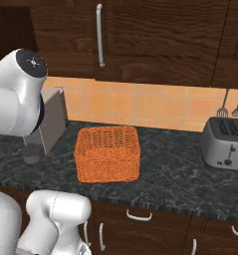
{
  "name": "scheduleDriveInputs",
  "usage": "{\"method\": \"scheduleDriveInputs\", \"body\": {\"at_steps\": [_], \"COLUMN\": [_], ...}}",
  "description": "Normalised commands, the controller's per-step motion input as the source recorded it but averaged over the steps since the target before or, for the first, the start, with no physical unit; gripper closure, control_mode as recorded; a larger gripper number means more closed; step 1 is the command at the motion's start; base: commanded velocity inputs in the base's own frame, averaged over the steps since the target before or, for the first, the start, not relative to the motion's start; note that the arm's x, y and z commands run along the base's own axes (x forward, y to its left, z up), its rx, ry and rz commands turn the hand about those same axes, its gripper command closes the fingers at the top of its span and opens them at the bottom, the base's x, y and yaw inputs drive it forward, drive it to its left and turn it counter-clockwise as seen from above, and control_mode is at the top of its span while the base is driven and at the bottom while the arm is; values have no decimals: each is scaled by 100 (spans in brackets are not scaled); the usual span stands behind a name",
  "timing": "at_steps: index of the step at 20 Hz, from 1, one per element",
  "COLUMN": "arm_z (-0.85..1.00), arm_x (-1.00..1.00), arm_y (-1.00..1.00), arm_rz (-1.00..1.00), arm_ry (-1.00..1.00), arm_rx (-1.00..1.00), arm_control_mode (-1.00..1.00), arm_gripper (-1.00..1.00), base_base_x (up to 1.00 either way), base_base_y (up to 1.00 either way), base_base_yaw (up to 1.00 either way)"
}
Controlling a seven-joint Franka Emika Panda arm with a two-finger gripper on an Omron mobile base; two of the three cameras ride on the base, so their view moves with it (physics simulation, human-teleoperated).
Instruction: Open the cabinet, pick up the bread from the cabinet and place it in the basket. Then move the basket to the dining counter.
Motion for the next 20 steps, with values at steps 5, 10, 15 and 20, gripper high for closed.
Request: {"method": "scheduleDriveInputs", "body": {"at_steps": [5,10,15,20], "arm_z": [25,6,5,2], "arm_x": [24,100,100,88], "arm_y": [-100,-83,-11,9], "arm_rz": [11,-8,-21,-27], "arm_ry": [-7,-10,-10,-28], "arm_rx": [31,1,-21,-23], "arm_control_mode": [-100,-100,-100,-100], "arm_gripper": [-100,-100,-100,-100], "base_base_x": [0,0,0,0], "base_base_y": [0,0,0,0], "base_base_yaw": [0,0,0,0]}}
